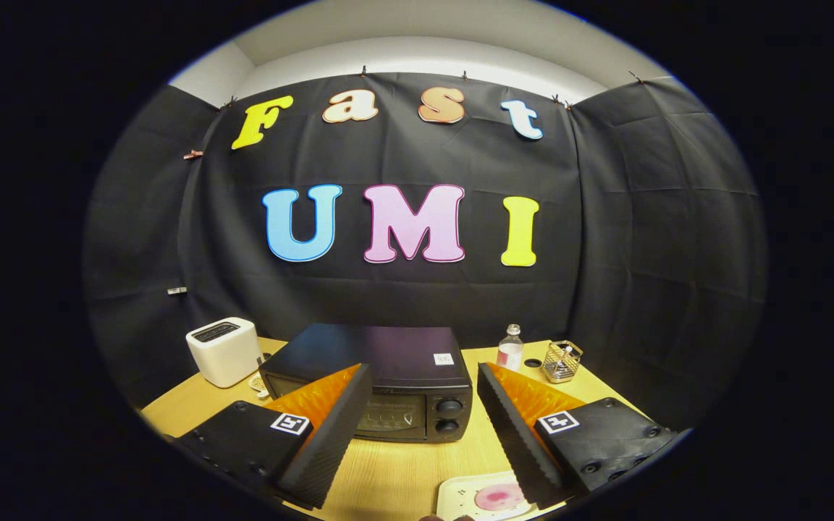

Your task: Open the toaster oven, put the food inside, and close the toaster oven door.

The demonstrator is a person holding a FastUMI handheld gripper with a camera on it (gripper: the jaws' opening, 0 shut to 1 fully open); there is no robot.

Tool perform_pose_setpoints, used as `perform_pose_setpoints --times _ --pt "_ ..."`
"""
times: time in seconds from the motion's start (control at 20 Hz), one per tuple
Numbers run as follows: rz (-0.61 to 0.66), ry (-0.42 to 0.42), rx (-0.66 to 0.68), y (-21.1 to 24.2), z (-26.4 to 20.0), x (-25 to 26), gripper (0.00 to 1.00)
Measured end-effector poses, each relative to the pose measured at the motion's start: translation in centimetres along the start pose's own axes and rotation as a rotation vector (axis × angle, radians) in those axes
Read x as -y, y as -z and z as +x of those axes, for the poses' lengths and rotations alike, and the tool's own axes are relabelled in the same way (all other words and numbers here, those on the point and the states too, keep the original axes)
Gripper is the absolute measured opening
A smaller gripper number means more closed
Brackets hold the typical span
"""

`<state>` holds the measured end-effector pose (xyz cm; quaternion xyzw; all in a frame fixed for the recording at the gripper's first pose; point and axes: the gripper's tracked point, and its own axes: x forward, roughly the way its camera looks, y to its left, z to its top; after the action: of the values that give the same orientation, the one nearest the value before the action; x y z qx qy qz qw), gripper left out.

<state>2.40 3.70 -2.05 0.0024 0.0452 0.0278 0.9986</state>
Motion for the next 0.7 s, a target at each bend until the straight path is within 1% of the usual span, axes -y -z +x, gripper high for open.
perform_pose_setpoints --times 0.3,0.5,0.7 --pt "-0.016 -0.025 -0.034 1.3 2.9 -3.4 0.98" --pt "-0.027 -0.049 -0.054 2.4 5.1 -6.6 0.98" --pt "-0.017 -0.046 -0.096 4.7 7.7 -9.3 0.98"
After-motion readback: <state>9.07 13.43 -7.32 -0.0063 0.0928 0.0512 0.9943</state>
